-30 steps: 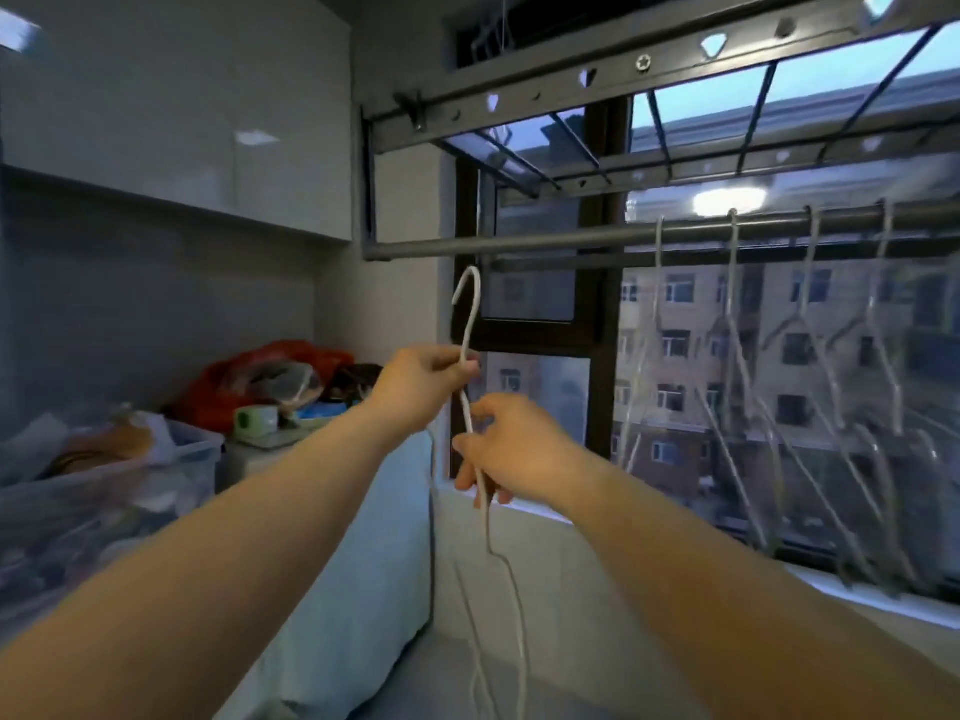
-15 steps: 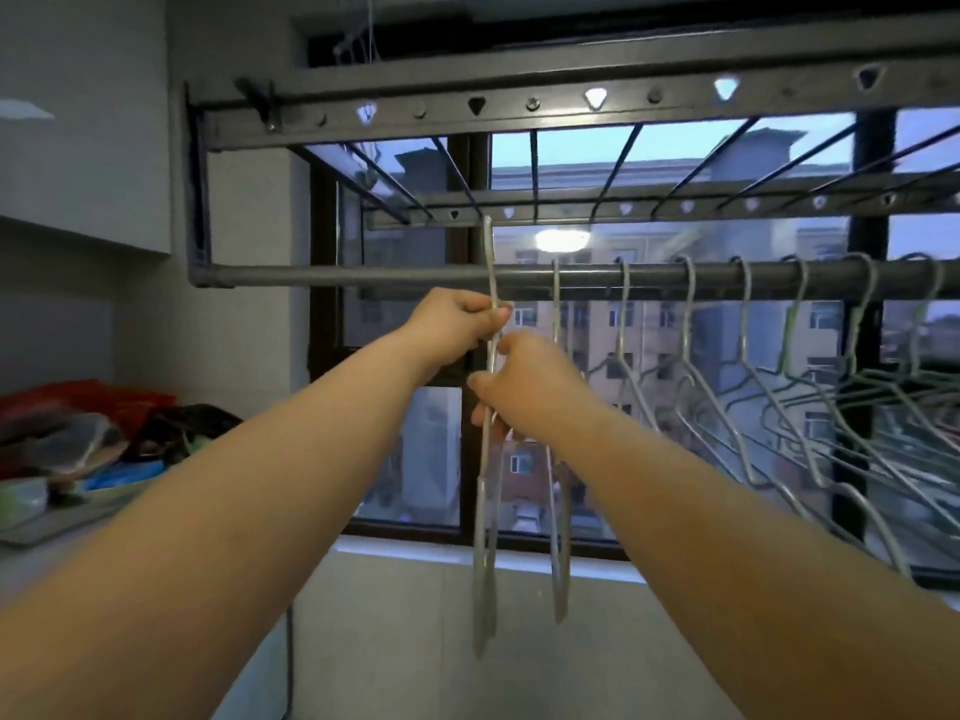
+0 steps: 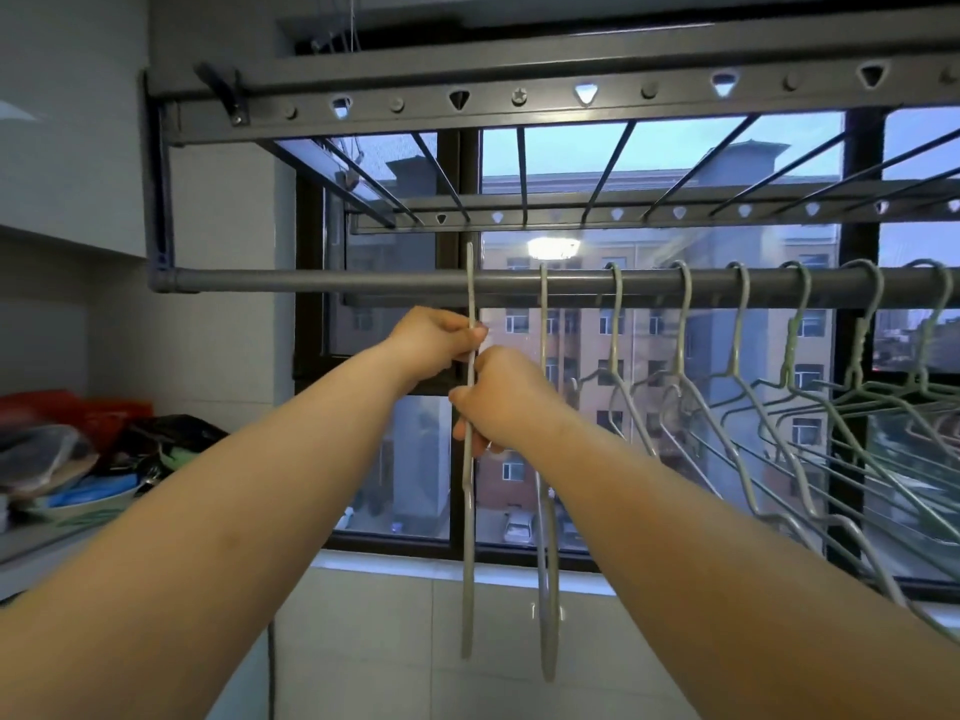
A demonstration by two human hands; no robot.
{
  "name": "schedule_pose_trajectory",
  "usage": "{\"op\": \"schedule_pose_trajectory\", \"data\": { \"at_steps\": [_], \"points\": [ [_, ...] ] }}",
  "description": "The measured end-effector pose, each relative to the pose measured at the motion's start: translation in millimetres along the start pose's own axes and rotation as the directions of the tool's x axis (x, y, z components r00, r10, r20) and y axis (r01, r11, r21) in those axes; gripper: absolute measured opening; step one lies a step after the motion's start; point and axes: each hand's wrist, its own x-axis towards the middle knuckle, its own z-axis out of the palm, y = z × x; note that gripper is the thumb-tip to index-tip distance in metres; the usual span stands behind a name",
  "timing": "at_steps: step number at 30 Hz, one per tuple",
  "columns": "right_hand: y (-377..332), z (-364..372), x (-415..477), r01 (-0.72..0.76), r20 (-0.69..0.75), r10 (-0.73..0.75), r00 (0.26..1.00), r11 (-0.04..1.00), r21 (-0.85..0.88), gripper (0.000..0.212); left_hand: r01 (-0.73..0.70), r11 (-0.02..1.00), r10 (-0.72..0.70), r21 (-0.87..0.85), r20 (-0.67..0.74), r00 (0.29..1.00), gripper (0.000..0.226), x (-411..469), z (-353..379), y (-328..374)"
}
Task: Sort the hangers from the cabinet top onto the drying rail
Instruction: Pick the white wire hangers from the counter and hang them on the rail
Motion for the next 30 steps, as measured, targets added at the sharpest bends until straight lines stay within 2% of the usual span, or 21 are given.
{"op": "schedule_pose_trajectory", "data": {
  "at_steps": [4,8,14,21,25,30],
  "points": [
    [1.5,2.0,0.4,-0.046,0.067,0.048,0.997,0.998,-0.034,0.031,0.029,1.000,-0.029,-0.007,0.016,0.999,0.022,-0.9,1.5,-12.9],
    [8.6,4.2,-2.1,0.017,0.061,-0.013,0.998,0.998,-0.068,0.030,0.042,0.998,-0.043,-0.037,-0.044,0.998,0.025,0.5,1.4,-20.3],
    [16.0,10.0,-12.0,0.147,-0.065,-0.153,0.986,0.985,-0.088,0.028,0.044,0.998,-0.051,-0.053,-0.129,0.990,0.029,-8.8,0.2,-23.9],
    [12.0,4.9,-52.3,0.180,-0.193,-0.224,0.955,0.958,-0.221,0.019,-0.095,0.995,0.088,-0.010,-0.304,0.949,0.026,-62.0,-14.9,-25.3],
    [7.0,-0.7,-87.9,0.185,-0.272,-0.233,0.934,0.964,-0.193,0.022,-0.252,0.963,0.213,-0.093,-0.303,0.929,0.017,-108.1,-23.7,-12.8],
    [15.1,-14.1,-130.0,0.096,-0.383,-0.140,0.913,0.987,-0.131,0.021,-0.390,0.893,0.332,-0.226,-0.255,0.908,0.026,-166.2,-18.0,12.7]
  ]
}}
